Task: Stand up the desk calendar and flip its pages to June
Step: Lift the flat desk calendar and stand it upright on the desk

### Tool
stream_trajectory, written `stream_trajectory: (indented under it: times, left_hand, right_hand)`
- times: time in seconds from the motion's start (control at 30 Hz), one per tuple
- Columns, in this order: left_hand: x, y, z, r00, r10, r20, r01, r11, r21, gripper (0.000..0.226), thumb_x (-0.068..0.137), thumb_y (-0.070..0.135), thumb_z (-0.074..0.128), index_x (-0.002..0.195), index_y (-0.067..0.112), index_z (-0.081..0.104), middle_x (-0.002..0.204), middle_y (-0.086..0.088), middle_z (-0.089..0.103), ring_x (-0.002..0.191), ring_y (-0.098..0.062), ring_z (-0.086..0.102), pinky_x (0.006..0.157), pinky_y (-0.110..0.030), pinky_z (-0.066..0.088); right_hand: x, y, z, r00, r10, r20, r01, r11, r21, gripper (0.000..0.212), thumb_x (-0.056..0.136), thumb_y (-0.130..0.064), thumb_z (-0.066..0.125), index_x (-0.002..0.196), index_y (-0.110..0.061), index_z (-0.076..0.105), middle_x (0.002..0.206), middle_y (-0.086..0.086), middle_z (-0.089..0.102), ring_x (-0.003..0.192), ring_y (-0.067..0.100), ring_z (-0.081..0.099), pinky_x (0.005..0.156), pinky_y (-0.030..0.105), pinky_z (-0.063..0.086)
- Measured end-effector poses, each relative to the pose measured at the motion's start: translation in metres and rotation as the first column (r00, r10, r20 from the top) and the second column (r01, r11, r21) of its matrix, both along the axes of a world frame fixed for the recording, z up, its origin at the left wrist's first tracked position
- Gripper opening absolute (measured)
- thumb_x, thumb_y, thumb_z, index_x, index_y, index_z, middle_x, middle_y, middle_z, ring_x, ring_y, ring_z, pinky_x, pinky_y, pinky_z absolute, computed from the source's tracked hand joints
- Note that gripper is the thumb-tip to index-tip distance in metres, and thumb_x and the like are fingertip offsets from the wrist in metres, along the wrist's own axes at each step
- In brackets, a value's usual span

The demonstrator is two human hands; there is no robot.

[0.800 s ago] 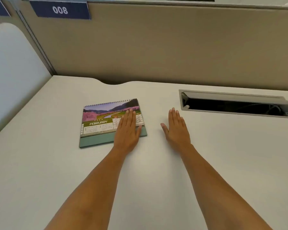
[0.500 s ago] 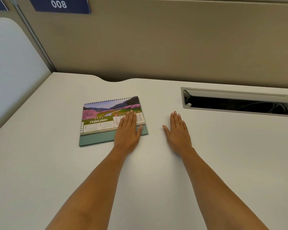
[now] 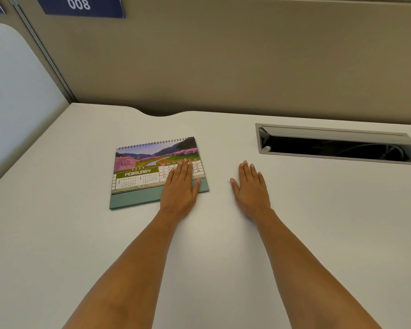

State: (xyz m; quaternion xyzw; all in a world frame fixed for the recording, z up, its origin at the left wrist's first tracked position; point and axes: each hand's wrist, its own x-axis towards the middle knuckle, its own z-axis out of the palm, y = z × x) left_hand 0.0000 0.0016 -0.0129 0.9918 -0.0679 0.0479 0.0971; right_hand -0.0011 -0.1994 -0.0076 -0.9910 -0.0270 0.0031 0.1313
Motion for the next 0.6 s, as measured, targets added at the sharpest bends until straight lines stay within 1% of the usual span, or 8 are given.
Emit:
stream_trajectory:
  times: [0.17,0.33,0.4,0.47,0.6]
  left_hand:
    - [0.0,0.0,0.002,1.0,0.024,0.016,-0.024,0.999,-0.027,0.052,0.099,0.032,0.014,0.146,0.013,0.006,0.158,-0.004,0.006,0.145,-0.014,0.001,0.115,-0.028,-0.005]
    - [0.001,0.014,0.008,0.992,0.115,0.043,-0.111,0.99,-0.082,0.05,0.099,0.028,0.017,0.145,0.01,0.018,0.156,-0.009,0.015,0.145,-0.019,0.01,0.118,-0.033,0.005]
    - [0.004,0.023,0.011,0.979,0.196,0.06,-0.188,0.975,-0.119,0.049,0.099,0.027,0.019,0.143,0.007,0.025,0.154,-0.012,0.022,0.143,-0.022,0.017,0.118,-0.035,0.011]
    - [0.008,0.033,0.015,0.948,0.312,0.066,-0.298,0.941,-0.161,0.048,0.099,0.026,0.022,0.141,0.005,0.03,0.152,-0.015,0.026,0.141,-0.026,0.021,0.117,-0.038,0.015]
    - [0.015,0.06,0.02,0.85,0.527,0.009,-0.52,0.84,-0.156,0.049,0.098,0.023,0.027,0.14,-0.001,0.025,0.152,-0.019,0.023,0.141,-0.031,0.019,0.117,-0.042,0.014]
  right_hand:
    - [0.006,0.009,0.006,0.998,-0.034,0.047,0.035,0.999,-0.011,0.052,0.1,-0.032,0.022,0.146,-0.01,0.016,0.157,0.009,0.015,0.145,0.023,0.011,0.118,0.036,0.008]
    - [0.019,0.031,0.016,0.996,0.028,0.084,-0.035,0.996,0.082,0.046,0.099,-0.027,0.031,0.141,-0.009,0.03,0.15,0.01,0.031,0.138,0.024,0.026,0.112,0.034,0.021]
    - [0.026,0.045,0.021,0.996,0.048,0.071,-0.057,0.989,0.136,0.044,0.099,-0.028,0.033,0.138,-0.008,0.035,0.145,0.012,0.038,0.133,0.026,0.033,0.108,0.035,0.028]
    - [0.031,0.06,0.026,0.996,0.071,0.059,-0.081,0.981,0.176,0.042,0.098,-0.028,0.035,0.133,-0.006,0.041,0.139,0.013,0.044,0.127,0.027,0.038,0.103,0.036,0.034]
    - [0.041,0.083,0.032,0.995,0.096,0.04,-0.103,0.965,0.24,0.039,0.097,-0.029,0.039,0.127,-0.006,0.047,0.13,0.014,0.05,0.12,0.027,0.042,0.097,0.037,0.039]
